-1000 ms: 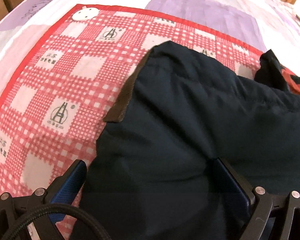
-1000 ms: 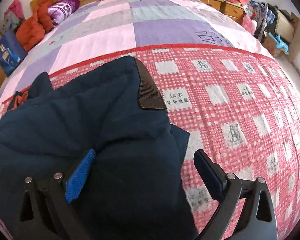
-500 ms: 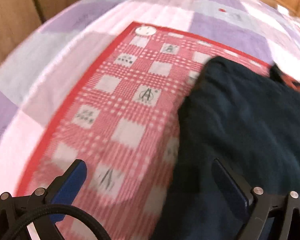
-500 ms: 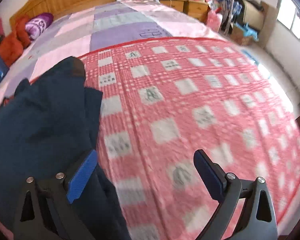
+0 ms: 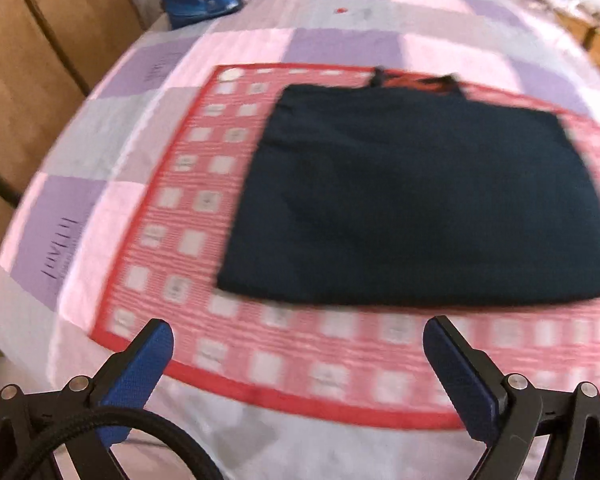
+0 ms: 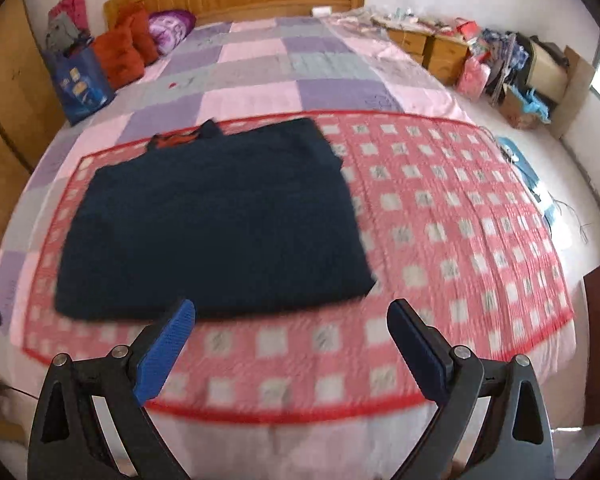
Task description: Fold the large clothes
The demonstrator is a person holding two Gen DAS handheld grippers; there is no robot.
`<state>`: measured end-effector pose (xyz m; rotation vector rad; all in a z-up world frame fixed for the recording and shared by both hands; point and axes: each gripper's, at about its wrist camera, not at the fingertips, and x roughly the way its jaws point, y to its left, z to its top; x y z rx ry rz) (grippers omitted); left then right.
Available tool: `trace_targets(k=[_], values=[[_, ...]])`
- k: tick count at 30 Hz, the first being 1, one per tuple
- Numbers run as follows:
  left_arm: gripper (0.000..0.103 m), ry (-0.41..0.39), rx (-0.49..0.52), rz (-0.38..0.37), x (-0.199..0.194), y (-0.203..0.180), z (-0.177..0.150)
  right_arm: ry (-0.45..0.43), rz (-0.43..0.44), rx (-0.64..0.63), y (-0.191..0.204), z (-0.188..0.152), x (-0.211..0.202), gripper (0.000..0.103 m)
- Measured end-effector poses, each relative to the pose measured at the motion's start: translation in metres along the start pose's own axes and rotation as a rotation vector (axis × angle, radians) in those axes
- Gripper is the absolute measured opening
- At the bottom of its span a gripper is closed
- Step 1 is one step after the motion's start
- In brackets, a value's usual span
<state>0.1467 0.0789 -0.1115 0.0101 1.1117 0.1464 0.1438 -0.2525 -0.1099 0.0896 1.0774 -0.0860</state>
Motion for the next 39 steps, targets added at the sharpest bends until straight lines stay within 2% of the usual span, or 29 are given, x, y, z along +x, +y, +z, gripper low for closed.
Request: trace_targets(k=[2, 5, 9, 12, 19, 29, 39], values=[[0.103, -0.002, 0.004, -0.075, -0.020, -0.013, -0.001, 0.016, 0.010, -0.034, 0.021, -0.007, -0.020, 0.099], [0.103, 0.005, 0.032, -0.079, -0.031, -0.029, 0.001, 0.041, 0.019, -0.096, 0.052, -0.014, -0.040, 0.099], [0.103, 0.033, 0.015, -0.076, -0.032, -0.040, 0.005, 0.075, 0.018, -0.123, 0.071, -0.018, -0.052, 0.099], [0.103, 0.050, -0.001, -0.068, -0.033, -0.047, 0.006, 0.118, 0.037, -0.070, 0.066, -0.021, -0.052, 0.099], [0.103, 0.036, 0.040, -0.012, -0.048, -0.065, 0.006, 0.130, 0.004, -0.069, 0.056, -0.022, -0.052, 0.099], [0.103, 0.056, 0.113, -0.053, -0.052, -0.087, 0.009, 0.157, 0.005, -0.048, 0.045, -0.017, -0.054, 0.099], [0.103, 0.065, 0.118, -0.062, -0.049, -0.094, 0.005, 0.170, 0.003, -0.041, 0.045, -0.016, -0.052, 0.099]])
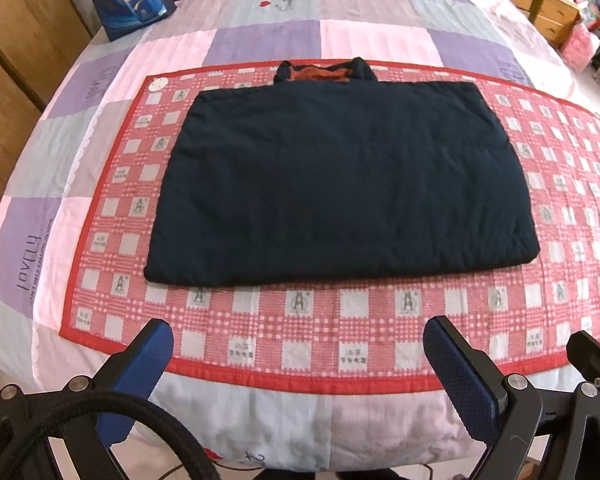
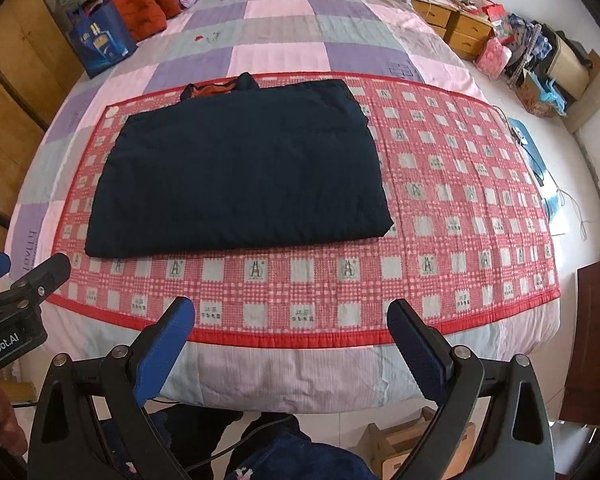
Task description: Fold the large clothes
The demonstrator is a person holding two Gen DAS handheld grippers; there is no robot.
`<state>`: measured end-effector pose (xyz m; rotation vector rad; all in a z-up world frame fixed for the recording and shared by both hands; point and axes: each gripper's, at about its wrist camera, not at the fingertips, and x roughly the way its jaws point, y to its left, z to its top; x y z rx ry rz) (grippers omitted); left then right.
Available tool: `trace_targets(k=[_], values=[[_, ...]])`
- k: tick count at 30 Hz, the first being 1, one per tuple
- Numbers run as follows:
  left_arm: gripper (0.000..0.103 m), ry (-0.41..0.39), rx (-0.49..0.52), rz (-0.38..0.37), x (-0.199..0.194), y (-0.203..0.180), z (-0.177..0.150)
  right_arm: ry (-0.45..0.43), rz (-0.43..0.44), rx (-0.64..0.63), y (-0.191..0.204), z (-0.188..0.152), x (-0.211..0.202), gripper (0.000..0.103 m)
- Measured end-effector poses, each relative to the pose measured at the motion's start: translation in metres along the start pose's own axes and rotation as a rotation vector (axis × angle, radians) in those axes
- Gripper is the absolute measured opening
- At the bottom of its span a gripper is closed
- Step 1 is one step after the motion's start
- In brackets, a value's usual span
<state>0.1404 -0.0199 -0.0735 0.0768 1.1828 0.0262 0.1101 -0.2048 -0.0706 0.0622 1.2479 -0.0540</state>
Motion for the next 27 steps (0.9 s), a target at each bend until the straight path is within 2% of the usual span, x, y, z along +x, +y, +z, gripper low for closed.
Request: trace_targets(k=[27], values=[[0.103, 0.018, 0.020, -0.040, -0.0020, -0.0092, 0.0005, -0.002, 0.009, 0.005, 0.0053, 0.0010, -0.0036, 0.099]])
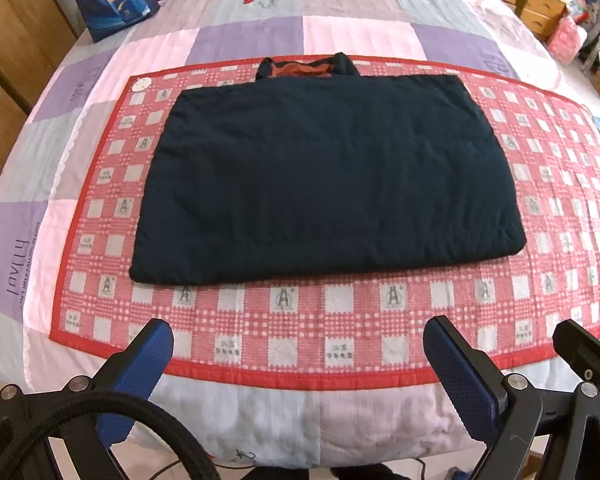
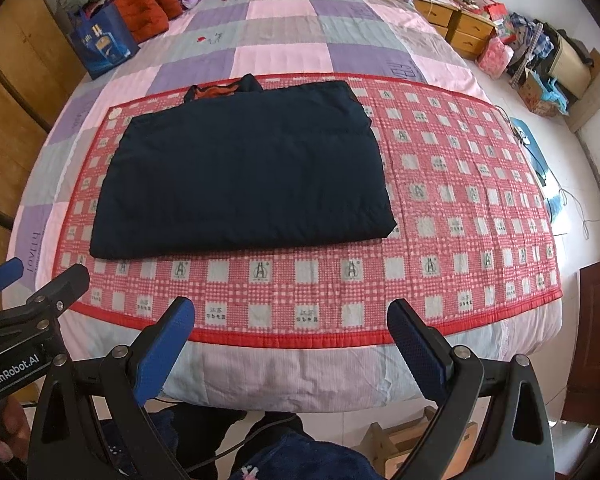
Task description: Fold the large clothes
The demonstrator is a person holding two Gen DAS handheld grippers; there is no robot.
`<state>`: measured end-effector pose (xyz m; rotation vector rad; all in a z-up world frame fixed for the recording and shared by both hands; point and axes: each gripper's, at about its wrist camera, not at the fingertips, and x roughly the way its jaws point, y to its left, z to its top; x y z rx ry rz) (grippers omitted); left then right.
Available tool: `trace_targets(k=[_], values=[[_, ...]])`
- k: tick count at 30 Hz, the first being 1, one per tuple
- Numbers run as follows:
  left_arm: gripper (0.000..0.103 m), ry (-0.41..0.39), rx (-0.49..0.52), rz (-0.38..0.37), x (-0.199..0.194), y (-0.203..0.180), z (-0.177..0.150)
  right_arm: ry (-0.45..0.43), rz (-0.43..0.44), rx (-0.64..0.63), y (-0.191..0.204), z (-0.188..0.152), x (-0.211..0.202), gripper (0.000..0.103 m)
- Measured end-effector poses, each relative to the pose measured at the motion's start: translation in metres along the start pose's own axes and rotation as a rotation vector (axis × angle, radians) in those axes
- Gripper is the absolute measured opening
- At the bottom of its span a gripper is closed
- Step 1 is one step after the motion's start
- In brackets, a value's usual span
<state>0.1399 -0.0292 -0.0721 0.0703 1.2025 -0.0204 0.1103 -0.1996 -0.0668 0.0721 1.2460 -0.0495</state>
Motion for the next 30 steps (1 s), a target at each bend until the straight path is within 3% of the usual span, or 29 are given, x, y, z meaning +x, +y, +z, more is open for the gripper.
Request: trace_targets(k=[30], values=[[0.103, 0.007, 0.012, -0.019, 0.0045, -0.0010, -0.0019, 0.010, 0.007, 0.008, -0.0003, -0.0019, 0.0017, 0.099]])
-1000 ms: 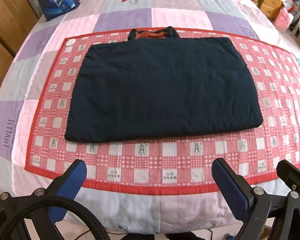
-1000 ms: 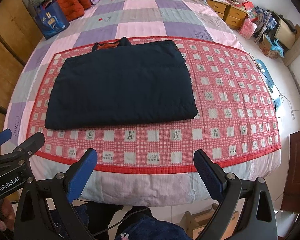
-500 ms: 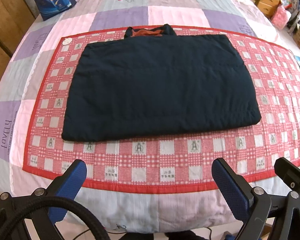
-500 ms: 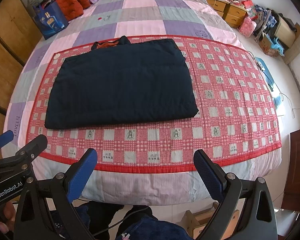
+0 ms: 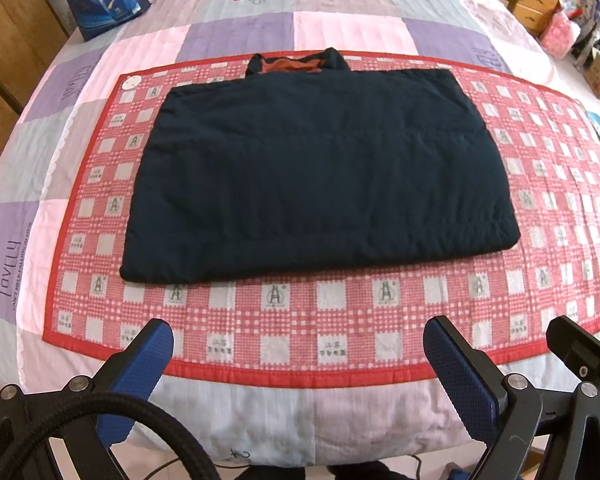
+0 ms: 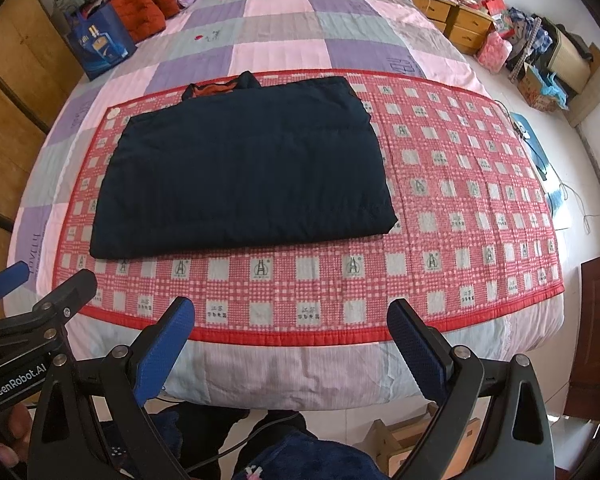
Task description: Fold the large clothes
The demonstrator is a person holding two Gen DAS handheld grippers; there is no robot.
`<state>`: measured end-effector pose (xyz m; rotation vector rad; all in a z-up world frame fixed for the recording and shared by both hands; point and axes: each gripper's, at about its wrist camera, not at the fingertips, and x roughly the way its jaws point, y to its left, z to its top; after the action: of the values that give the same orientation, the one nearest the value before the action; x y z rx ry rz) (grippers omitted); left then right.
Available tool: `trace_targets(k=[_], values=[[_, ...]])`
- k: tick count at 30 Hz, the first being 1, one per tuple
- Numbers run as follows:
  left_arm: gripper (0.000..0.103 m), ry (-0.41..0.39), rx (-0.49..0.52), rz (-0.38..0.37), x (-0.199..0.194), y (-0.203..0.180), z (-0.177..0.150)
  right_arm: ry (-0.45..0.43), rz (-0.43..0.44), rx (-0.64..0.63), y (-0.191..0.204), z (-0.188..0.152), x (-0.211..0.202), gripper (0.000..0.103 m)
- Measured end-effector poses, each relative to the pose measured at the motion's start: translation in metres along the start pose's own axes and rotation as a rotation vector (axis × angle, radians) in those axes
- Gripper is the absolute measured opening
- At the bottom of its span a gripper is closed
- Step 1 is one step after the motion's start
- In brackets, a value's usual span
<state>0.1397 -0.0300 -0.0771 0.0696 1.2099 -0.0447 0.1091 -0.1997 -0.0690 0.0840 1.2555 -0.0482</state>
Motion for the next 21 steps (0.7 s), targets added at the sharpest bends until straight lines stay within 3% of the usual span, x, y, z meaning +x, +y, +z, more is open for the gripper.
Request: trace_targets(k=[21], values=[[0.103, 0.002, -0.001, -0.008, 0.0002, 0.0016, 0.0010, 0.002, 0.002, 0.001, -0.0010, -0.0006, 0.0003, 0.099]])
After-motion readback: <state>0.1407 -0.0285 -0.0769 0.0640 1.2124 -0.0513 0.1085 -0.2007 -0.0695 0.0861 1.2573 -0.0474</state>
